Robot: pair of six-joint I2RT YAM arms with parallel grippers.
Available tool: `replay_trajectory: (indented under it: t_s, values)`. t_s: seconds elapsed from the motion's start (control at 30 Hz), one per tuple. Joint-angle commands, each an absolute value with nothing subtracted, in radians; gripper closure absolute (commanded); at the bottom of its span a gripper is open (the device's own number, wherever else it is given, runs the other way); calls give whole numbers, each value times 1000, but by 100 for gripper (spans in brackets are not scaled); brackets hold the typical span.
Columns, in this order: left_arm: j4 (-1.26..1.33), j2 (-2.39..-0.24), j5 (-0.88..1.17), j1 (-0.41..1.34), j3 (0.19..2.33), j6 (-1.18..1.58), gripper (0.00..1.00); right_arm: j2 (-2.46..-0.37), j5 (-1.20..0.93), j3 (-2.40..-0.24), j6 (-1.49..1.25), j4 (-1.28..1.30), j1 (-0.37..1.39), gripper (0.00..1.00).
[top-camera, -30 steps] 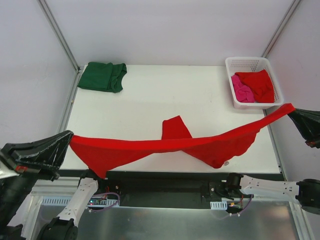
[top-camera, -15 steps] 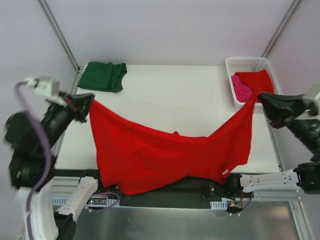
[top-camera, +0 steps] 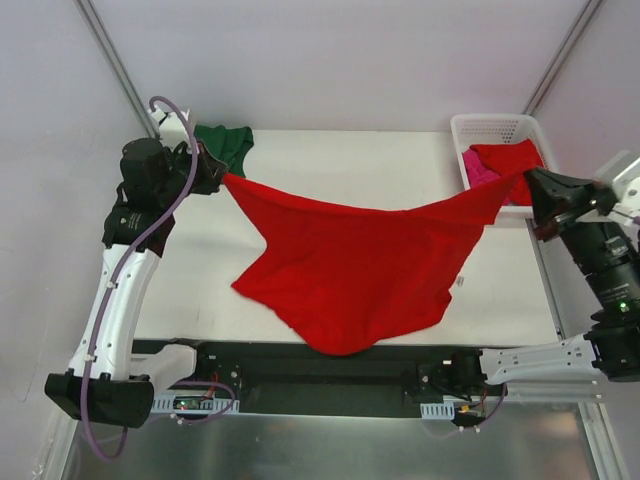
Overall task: Fold and stack the t-shirts
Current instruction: Flatten the tshirt out
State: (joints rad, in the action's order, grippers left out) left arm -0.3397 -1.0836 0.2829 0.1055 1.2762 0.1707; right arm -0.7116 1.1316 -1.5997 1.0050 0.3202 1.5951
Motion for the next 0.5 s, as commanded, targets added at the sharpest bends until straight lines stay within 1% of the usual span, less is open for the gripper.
replay_trajectory:
  t_s: [0.0,0.07,0.2,0.27,0.37,0.4,0.47]
  values:
    - [-241,-994,288,109,1250,170,100,-775,1244,-1597,1206,83,1591,99]
    - [-242,-980,285,109,1243,167,100,-816,1279,-1611,1259,5,1563,99]
    - [-245,-957,296,109,1229,175,100,-900,1299,-1669,1276,5,1395,99]
    - [-248,-950,295,109,1226,179,100,-943,1312,-1703,1304,5,1356,99]
    - [-253,-934,295,109,1221,184,100,-1040,1322,-1799,1353,5,1284,99]
    - [-256,-931,291,107,1223,183,100,-1096,1327,-1863,1368,5,1252,99]
    - [-268,-924,285,109,1223,181,100,-1150,1333,-1928,1411,5,1227,99]
